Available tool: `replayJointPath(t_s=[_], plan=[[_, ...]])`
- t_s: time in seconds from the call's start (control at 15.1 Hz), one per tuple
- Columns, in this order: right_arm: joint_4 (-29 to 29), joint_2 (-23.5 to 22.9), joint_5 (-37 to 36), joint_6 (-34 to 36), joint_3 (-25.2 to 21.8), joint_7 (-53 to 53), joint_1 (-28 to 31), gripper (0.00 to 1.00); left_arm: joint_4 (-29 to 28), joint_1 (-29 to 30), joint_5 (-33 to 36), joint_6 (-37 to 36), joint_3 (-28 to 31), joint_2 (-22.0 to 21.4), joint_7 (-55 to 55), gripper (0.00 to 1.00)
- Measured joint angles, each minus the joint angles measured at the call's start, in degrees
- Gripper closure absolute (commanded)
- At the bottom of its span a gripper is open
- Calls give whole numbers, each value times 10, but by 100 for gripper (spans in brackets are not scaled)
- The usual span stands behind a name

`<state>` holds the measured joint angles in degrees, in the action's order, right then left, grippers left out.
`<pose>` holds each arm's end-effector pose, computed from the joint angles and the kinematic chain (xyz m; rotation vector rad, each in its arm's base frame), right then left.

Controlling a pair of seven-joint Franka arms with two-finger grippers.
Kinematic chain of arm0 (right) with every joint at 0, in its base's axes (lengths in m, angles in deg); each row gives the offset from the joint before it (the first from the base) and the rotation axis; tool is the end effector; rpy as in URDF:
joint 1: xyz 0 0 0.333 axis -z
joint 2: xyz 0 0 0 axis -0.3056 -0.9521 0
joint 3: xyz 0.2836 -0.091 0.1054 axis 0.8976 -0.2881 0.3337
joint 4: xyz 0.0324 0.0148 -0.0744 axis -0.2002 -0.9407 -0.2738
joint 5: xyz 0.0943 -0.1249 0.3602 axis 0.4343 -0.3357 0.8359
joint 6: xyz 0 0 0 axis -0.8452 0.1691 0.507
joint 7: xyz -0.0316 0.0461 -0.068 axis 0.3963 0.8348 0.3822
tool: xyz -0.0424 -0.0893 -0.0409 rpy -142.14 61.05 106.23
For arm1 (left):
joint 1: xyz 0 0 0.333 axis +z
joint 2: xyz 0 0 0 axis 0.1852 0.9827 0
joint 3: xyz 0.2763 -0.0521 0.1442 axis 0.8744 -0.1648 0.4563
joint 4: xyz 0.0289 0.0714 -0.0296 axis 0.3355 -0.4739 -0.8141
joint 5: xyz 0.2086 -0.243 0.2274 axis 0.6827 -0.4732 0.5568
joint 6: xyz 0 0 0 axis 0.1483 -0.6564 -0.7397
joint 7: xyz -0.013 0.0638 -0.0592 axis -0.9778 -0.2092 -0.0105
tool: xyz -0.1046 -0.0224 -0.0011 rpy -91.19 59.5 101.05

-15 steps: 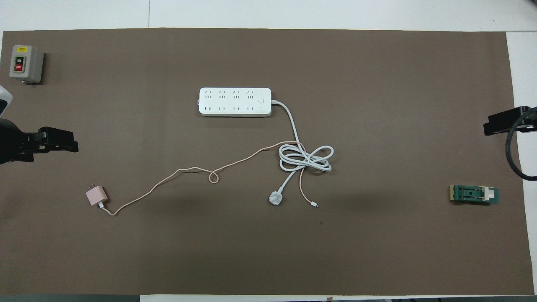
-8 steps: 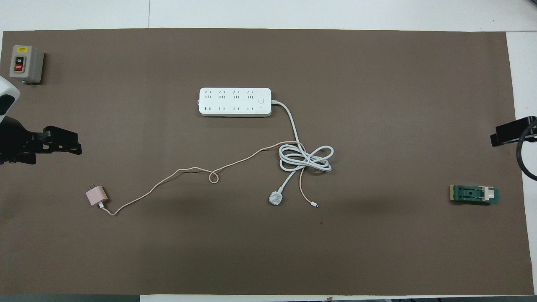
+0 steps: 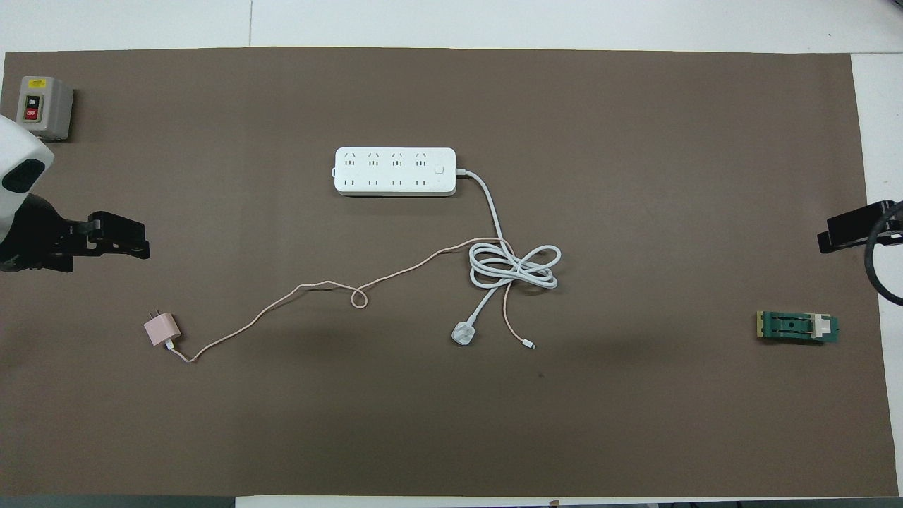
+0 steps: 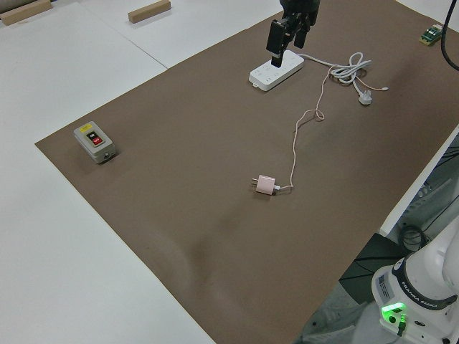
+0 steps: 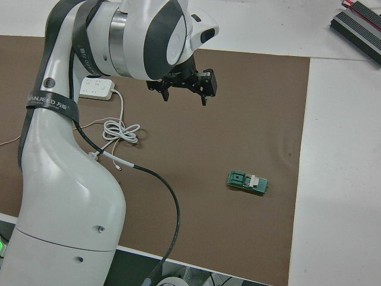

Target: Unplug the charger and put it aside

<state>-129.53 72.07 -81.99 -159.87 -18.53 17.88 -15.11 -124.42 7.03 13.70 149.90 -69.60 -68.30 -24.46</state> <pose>0.5298 -0.0390 0.6321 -3.1193 0.0248 0.1578 0.5226 -0.0692 0.5783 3.1183 0.0116 -0.0675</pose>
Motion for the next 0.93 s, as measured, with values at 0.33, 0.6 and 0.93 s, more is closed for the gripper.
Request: replayJointPath(t_s=[0.33, 0.6, 0.93], plan=[[0, 0, 0, 0, 1, -6, 0, 0, -3, 0, 0, 1, 2, 0, 19, 0], [0, 0, -1, 0, 1, -7, 0, 0, -6, 1, 0, 1, 4, 0, 95, 0], [0, 0, -13, -3, 1, -10, 0, 0, -7, 1, 0, 2, 5, 0, 107, 0]])
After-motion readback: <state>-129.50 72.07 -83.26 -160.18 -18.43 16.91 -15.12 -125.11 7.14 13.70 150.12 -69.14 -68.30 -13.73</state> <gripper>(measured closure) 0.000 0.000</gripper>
